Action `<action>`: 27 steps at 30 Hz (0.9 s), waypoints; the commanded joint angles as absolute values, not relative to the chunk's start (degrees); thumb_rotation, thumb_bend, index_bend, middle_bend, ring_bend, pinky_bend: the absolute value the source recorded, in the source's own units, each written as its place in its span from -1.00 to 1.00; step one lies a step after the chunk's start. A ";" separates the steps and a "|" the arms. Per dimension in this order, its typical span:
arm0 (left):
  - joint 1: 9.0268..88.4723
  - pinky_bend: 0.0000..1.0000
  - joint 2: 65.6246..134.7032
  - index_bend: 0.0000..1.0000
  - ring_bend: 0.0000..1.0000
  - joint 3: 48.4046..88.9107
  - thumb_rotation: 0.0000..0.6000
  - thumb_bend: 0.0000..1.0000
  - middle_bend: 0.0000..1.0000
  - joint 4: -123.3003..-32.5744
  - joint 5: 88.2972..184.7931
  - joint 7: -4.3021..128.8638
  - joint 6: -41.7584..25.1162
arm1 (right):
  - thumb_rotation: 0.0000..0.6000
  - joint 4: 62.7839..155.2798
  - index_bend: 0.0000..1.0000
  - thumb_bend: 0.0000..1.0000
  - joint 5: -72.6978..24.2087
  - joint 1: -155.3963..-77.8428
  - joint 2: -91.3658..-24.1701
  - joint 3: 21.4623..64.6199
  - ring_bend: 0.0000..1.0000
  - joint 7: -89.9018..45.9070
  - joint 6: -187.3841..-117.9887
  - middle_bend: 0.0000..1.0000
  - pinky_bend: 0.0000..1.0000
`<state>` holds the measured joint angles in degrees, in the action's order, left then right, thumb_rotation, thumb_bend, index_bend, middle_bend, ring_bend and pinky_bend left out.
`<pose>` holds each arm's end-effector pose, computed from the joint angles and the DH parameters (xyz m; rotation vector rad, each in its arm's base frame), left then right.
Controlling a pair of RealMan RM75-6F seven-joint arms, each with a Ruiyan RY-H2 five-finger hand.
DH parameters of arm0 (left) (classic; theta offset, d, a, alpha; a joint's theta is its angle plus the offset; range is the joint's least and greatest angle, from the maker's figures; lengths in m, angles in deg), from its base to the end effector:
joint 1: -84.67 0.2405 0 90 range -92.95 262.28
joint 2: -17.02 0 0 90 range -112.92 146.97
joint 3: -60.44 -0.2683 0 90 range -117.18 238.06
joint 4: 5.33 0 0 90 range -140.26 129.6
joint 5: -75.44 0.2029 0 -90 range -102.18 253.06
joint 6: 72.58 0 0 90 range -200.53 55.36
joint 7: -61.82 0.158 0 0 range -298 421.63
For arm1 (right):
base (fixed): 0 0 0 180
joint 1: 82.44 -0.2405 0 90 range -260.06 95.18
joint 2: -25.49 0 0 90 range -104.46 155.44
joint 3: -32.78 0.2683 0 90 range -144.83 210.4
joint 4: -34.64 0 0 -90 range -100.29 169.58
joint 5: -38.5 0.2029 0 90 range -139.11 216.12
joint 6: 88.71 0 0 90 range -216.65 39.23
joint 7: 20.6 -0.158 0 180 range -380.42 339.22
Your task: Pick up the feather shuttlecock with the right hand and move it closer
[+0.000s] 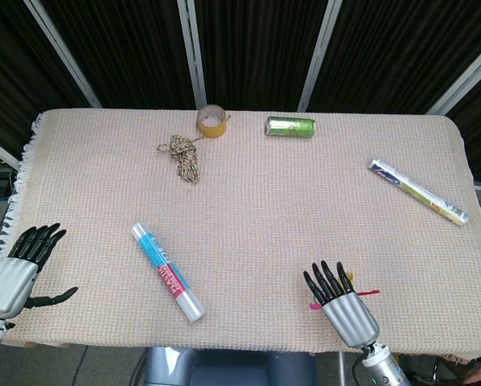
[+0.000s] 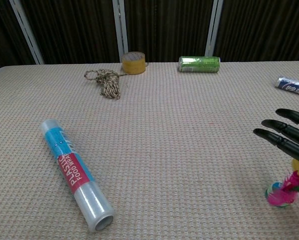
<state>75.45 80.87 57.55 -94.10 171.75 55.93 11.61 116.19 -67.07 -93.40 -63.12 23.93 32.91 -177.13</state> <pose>-0.3020 0.1959 0.1496 -1.6373 -0.9003 -0.9899 -0.2352 -0.1656 0.0147 1.8463 -0.0507 0.6875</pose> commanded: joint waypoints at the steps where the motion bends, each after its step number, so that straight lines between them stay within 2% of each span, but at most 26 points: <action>1: 75.59 -1.00 80.42 -1.00 -1.00 57.28 0.21 -0.69 -1.00 -94.29 172.54 55.06 12.40 | 1.00 118.61 -1.00 -0.93 -69.04 -92.36 -62.38 23.54 -0.98 35.15 -177.77 -0.87 -0.61; 11: 75.86 -1.00 79.17 -1.00 -1.00 56.99 0.21 -0.69 -1.00 -94.04 173.83 51.63 14.22 | 1.00 129.73 -1.00 -0.99 -72.41 -90.44 -58.04 23.81 -1.00 42.51 -176.77 -0.92 -0.63; 16: 75.83 -1.00 78.20 -1.00 -1.00 56.59 0.23 -0.70 -1.00 -94.75 172.61 52.45 12.52 | 1.00 140.86 -1.00 -1.00 -70.04 -88.26 -50.63 24.49 -1.00 39.47 -179.33 -1.00 -0.64; 19: 75.88 -1.00 77.76 -1.00 -1.00 56.71 0.22 -0.69 -1.00 -95.71 171.55 53.96 11.70 | 1.00 143.90 -1.00 -1.00 -67.01 -86.59 -46.17 26.36 -1.00 35.56 -182.81 -1.00 -0.67; 23: 76.19 -1.00 77.78 -1.00 -1.00 57.18 0.22 -0.69 -1.00 -96.19 170.79 54.98 12.12 | 1.00 143.50 -1.00 -1.00 -61.57 -84.70 -42.68 30.01 -1.00 29.45 -187.38 -1.00 -0.76; 27: 76.51 -1.00 78.21 -1.00 -1.00 57.70 0.23 -0.69 -1.00 -96.40 170.03 56.49 12.49 | 1.00 137.13 -1.00 -1.00 -52.29 -83.91 -41.36 35.00 -1.00 18.85 -188.71 -1.00 -0.80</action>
